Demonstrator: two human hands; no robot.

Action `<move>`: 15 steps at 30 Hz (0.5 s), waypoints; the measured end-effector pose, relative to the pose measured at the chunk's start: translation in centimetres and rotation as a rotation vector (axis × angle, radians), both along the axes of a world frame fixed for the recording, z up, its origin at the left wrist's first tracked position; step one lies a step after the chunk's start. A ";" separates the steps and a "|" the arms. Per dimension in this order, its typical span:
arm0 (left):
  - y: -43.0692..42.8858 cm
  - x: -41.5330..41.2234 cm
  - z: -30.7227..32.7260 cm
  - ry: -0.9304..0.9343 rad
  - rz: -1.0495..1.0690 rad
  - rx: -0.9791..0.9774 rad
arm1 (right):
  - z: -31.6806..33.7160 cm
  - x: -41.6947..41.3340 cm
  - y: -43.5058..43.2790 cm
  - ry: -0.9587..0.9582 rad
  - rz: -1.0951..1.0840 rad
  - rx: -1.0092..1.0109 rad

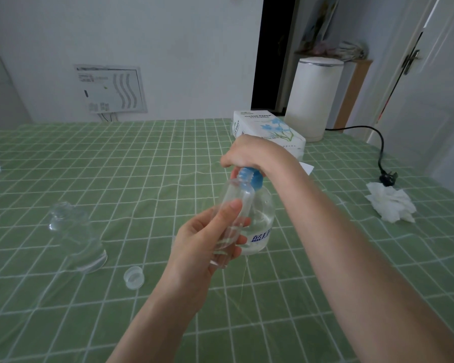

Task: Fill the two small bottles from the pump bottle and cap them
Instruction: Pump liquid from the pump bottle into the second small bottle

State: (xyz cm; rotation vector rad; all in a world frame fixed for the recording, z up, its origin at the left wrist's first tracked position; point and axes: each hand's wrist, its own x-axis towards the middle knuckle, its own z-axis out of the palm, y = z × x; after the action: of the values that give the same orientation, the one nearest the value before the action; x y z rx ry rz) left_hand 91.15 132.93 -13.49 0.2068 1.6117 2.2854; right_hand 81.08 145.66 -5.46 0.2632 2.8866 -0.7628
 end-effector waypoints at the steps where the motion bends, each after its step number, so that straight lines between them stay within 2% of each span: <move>1: 0.0 0.0 0.0 0.000 0.000 0.002 | 0.0 0.0 0.0 0.006 -0.004 -0.003; 7: -0.1 -0.1 0.1 0.022 -0.005 0.001 | 1.1 0.1 0.1 0.060 -0.014 0.026; 15: 0.0 -0.2 0.0 0.032 -0.012 -0.008 | 1.0 0.1 0.1 0.002 0.002 -0.044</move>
State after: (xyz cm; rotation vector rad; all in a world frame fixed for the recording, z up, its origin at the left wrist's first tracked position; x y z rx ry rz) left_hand 90.96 132.93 -13.52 0.2517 1.6298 2.2774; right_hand 81.18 145.80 -4.41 0.2552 2.8674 -0.8250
